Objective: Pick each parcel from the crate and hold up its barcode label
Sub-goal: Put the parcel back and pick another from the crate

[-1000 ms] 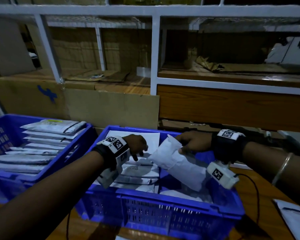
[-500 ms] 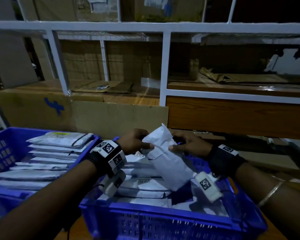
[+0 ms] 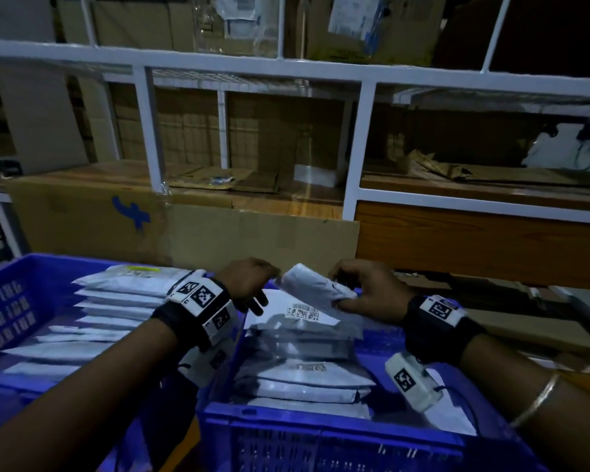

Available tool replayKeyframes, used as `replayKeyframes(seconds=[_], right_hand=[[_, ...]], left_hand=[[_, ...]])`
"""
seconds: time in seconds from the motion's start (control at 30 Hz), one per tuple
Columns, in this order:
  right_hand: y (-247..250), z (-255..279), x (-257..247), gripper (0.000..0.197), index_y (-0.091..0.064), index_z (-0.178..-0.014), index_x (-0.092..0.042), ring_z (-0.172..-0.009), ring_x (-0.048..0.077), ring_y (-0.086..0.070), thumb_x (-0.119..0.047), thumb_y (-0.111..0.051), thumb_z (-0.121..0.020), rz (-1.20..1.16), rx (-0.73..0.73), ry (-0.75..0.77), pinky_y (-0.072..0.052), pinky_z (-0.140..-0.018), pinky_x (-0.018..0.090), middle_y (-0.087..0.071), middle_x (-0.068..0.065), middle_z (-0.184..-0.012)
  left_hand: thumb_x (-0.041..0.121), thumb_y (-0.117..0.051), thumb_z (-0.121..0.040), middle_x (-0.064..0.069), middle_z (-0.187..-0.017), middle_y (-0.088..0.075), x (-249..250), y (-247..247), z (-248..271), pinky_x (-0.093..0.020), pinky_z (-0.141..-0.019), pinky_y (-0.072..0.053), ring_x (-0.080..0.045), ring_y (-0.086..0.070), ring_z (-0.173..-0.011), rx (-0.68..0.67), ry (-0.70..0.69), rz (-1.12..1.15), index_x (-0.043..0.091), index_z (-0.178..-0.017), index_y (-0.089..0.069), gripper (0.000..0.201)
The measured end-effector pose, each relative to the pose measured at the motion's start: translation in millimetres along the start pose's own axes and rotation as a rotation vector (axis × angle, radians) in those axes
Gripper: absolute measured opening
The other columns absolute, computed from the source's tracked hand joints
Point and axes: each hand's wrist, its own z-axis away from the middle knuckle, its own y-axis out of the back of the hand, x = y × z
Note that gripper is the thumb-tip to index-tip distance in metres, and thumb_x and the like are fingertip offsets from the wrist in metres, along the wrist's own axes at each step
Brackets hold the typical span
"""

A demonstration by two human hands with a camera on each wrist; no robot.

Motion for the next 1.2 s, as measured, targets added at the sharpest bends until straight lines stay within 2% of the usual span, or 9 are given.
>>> replayKeyframes(seconds=[0.13, 0.23, 0.33, 0.53, 0.67, 0.8, 0.97, 1.1, 1.2], right_hand=[[-11.3, -7.4, -11.3, 0.025, -0.066, -0.095, -0.018, -0.078, 0.015, -0.053, -0.012, -0.077, -0.074, 0.204, 0.010, 0.132, -0.044, -0.064, 0.032, -0.058, -0.001, -0.086], [-23.4, -8.0, -15.9, 0.032, -0.065, -0.101, -0.018, -0.086, 0.021, -0.056, -0.019, -0.080, -0.073, 0.341, -0.035, 0.222, -0.049, -0.068, 0.036, -0.059, 0.002, -0.093], [-27.1, -5.8, -10.9, 0.042, -0.066, -0.108, -0.024, -0.093, 0.015, -0.057, -0.043, -0.080, -0.074, 0.270, -0.064, 0.185, -0.049, -0.074, 0.031, -0.060, -0.002, -0.102], [-18.8, -6.8, 3.0, 0.052, -0.064, -0.119, -0.024, -0.108, 0.010, -0.055, -0.053, -0.074, -0.077, 0.069, 0.078, -0.091, -0.045, -0.091, 0.029, -0.059, -0.006, -0.116], [-18.8, -6.9, 21.1, 0.058, -0.056, -0.125, -0.030, -0.120, 0.018, -0.051, -0.052, -0.076, -0.075, -0.084, 0.109, -0.354, -0.047, -0.099, 0.042, -0.053, -0.001, -0.132], [-22.2, -8.6, 29.8, 0.082, -0.058, -0.122, -0.020, -0.108, 0.028, -0.064, -0.066, -0.081, -0.058, -0.429, 0.130, -0.492, -0.056, -0.084, 0.054, -0.062, 0.009, -0.124], [-19.8, -9.6, 20.6, 0.014, -0.064, -0.096, -0.013, -0.088, 0.024, -0.072, -0.014, -0.073, -0.085, -0.536, 0.069, -0.463, -0.059, -0.065, 0.037, -0.075, 0.003, -0.093], [-18.9, -13.1, 17.3, 0.019, -0.065, -0.100, -0.007, -0.086, 0.024, -0.072, -0.012, -0.073, -0.084, -0.537, 0.044, -0.481, -0.058, -0.063, 0.034, -0.073, 0.012, -0.097], [-21.0, -17.4, 22.0, 0.036, -0.066, -0.108, -0.009, -0.095, 0.028, -0.067, -0.022, -0.078, -0.078, -0.464, -0.020, -0.491, -0.056, -0.075, 0.036, -0.069, 0.018, -0.111]], left_hand=[[0.059, -0.051, -0.091, -0.023, -0.077, -0.072, 5.2, 4.2, 4.7, -0.028, -0.056, -0.049, -0.034, -0.071, -0.071, -0.020, 0.021, 0.120, -0.001, -0.096, -0.065, 0.061], [0.028, -0.080, -0.079, -0.014, -0.067, -0.065, 4.7, 6.8, 5.9, -0.027, -0.058, -0.053, -0.027, -0.066, -0.063, 0.020, -0.036, 0.153, -0.006, -0.087, -0.067, 0.037], [0.006, -0.081, -0.075, -0.012, -0.070, -0.060, -1.7, 14.8, 6.0, -0.021, -0.048, -0.052, -0.012, -0.060, -0.050, 0.065, -0.029, 0.220, -0.001, -0.104, -0.062, 0.036], [-0.012, -0.074, -0.074, -0.013, -0.069, -0.051, -21.2, 32.1, 5.5, -0.027, -0.047, -0.049, -0.023, -0.055, -0.054, 0.105, -0.104, 0.232, 0.010, -0.117, -0.047, 0.056], [-0.015, -0.072, -0.074, -0.015, -0.076, -0.050, -29.7, 35.3, 2.4, -0.034, -0.056, -0.049, -0.025, -0.053, -0.067, 0.100, -0.123, 0.271, 0.015, -0.120, -0.045, 0.062], [-0.015, -0.070, -0.075, -0.014, -0.079, -0.049, -33.0, 33.6, 2.0, -0.031, -0.053, -0.049, -0.023, -0.053, -0.064, 0.096, -0.120, 0.294, 0.019, -0.118, -0.045, 0.060], [-0.008, -0.076, -0.074, -0.023, -0.094, -0.061, -31.9, 34.7, 2.9, -0.039, -0.066, -0.055, -0.029, -0.063, -0.075, 0.094, -0.086, 0.293, 0.009, -0.116, -0.054, 0.051], [0.008, -0.083, -0.058, -0.025, -0.089, -0.064, -34.3, 32.4, 1.6, -0.043, -0.070, -0.054, -0.030, -0.064, -0.075, 0.092, -0.033, 0.265, -0.001, -0.110, -0.060, 0.058], [-0.004, -0.078, -0.071, -0.024, -0.089, -0.063, -32.3, 28.5, 4.4, -0.038, -0.066, -0.051, -0.029, -0.061, -0.076, 0.056, -0.007, 0.232, -0.009, -0.108, -0.058, 0.042]])
